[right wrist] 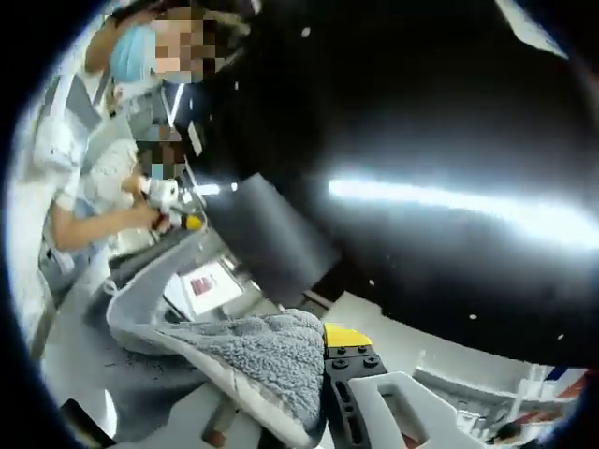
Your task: Open the folded towel by lifting each exposed corner and separating the folded layers until the towel lies flat within the target outline without major curled edges
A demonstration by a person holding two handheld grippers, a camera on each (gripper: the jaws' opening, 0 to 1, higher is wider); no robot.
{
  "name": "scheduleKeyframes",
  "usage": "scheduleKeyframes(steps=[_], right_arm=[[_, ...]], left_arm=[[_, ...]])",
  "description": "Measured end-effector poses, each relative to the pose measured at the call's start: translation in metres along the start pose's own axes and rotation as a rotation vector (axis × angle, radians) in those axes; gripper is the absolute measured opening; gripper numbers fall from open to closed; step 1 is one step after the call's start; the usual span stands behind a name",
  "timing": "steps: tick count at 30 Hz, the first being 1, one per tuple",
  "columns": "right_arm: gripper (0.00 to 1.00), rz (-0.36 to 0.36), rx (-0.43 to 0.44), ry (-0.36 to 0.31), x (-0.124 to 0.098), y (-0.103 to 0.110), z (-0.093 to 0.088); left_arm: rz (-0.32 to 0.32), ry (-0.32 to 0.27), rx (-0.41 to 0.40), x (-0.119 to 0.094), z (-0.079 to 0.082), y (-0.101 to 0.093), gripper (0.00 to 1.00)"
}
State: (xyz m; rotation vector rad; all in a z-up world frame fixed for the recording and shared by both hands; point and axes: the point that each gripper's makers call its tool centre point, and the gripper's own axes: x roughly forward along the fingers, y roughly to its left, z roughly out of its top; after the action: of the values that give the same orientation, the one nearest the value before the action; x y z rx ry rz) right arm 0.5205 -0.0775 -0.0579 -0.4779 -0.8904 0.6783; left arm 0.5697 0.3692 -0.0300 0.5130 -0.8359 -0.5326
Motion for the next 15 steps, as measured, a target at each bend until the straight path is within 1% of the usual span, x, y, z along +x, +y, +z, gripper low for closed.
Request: scheduleKeyframes(steps=[1,2,3,4,5,6,7,8,9,10,11,12,13,14,15], right_arm=[[0.0,0.002,0.027,-0.02,-0.002,-0.001,0.002],[0.0,0.005,0.036,-0.027,-0.002,-0.001,0.002],[0.0,0.022,0.07,-0.05,-0.005,0.001,0.003],[0.0,0.03,0.077,-0.054,-0.006,0.001,0.002],[0.0,0.033,0.105,-0.072,-0.01,-0.001,-0.001],[0.0,0.029,0.133,-0.071,-0.013,-0.003,-0.005],[0.0,0.009,0.146,-0.039,-0.016,-0.008,-0.017],[0.0,-0.018,0.137,0.007,-0.019,-0.014,-0.03],[0.0,-0.047,0.115,0.096,-0.022,-0.02,-0.051],[0.0,-0.058,0.116,0.148,-0.023,-0.022,-0.065],[0.0,-0.062,0.13,0.193,-0.025,-0.023,-0.079],[0.0,-0.061,0.137,0.205,-0.025,-0.023,-0.087],[0.0,-0.06,0.143,0.218,-0.024,-0.023,-0.095],[0.0,-0.061,0.146,0.224,-0.024,-0.023,-0.098],[0.0,-0.057,0.153,0.259,-0.026,-0.021,-0.11]], left_arm=[[-0.011,0.033,0.045,0.002,-0.006,-0.003,0.03],[-0.014,0.041,0.052,0.002,-0.008,-0.004,0.03],[-0.023,0.044,0.046,0.003,-0.009,-0.006,0.03],[-0.045,0.049,0.027,0.005,-0.012,-0.01,0.03],[-0.066,0.057,0.009,0.007,-0.015,-0.015,0.03],[-0.072,0.097,0.036,0.009,-0.024,-0.018,0.03],[-0.071,0.143,0.083,0.01,-0.033,-0.018,0.03],[-0.076,0.187,0.126,0.011,-0.042,-0.02,0.03],[-0.09,0.238,0.156,0.012,-0.054,-0.024,0.03],[-0.102,0.279,0.167,0.013,-0.064,-0.027,0.03],[-0.129,0.334,0.193,0.015,-0.078,-0.033,0.03],[-0.136,0.346,0.202,0.015,-0.082,-0.035,0.03],[-0.147,0.367,0.219,0.017,-0.089,-0.038,0.03],[-0.16,0.407,0.243,0.019,-0.102,-0.043,0.03],[-0.176,0.427,0.311,0.02,-0.109,-0.046,0.03]])
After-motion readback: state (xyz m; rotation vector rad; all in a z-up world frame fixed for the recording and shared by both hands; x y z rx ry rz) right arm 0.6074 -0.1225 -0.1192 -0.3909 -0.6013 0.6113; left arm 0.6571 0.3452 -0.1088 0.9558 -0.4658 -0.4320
